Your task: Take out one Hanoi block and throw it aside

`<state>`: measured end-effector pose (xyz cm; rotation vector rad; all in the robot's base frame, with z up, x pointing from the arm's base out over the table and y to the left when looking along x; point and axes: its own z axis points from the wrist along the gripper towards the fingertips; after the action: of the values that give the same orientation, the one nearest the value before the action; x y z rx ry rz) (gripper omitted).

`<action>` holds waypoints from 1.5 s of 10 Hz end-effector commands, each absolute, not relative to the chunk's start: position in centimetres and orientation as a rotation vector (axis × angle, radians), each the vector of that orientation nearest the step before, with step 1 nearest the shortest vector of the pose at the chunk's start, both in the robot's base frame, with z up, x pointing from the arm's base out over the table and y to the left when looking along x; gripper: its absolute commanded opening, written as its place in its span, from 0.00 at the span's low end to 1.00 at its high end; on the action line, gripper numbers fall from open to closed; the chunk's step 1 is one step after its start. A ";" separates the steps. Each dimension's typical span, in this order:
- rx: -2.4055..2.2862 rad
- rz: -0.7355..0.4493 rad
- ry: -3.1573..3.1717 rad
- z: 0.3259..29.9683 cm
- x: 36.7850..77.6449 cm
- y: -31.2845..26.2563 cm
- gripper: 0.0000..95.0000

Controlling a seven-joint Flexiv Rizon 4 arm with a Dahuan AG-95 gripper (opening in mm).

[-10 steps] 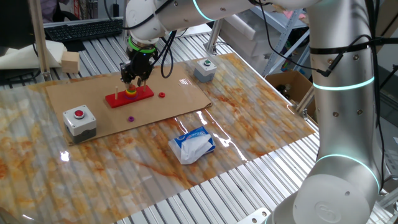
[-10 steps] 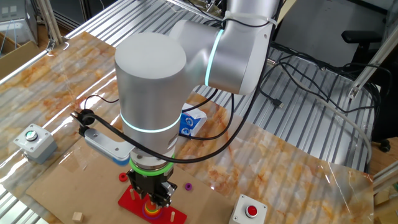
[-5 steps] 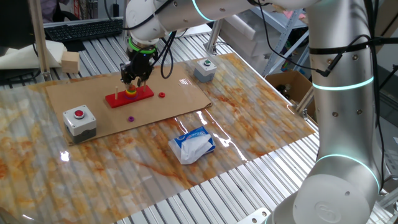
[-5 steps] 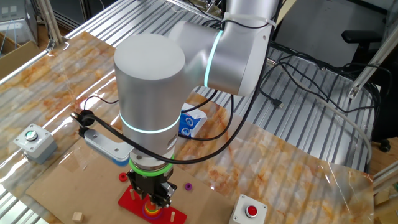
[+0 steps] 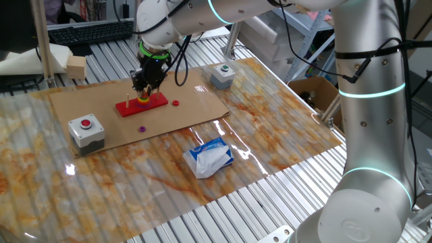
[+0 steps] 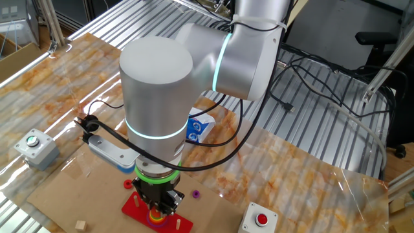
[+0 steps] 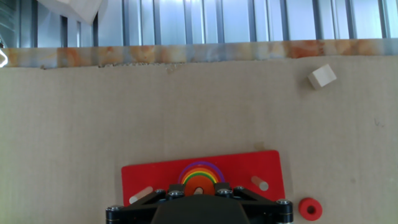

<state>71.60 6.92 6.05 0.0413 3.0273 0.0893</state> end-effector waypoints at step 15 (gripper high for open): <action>0.075 0.099 3.037 9.4 71.7 7.3 0.00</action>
<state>71.71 7.32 9.72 0.0751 3.0393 0.0983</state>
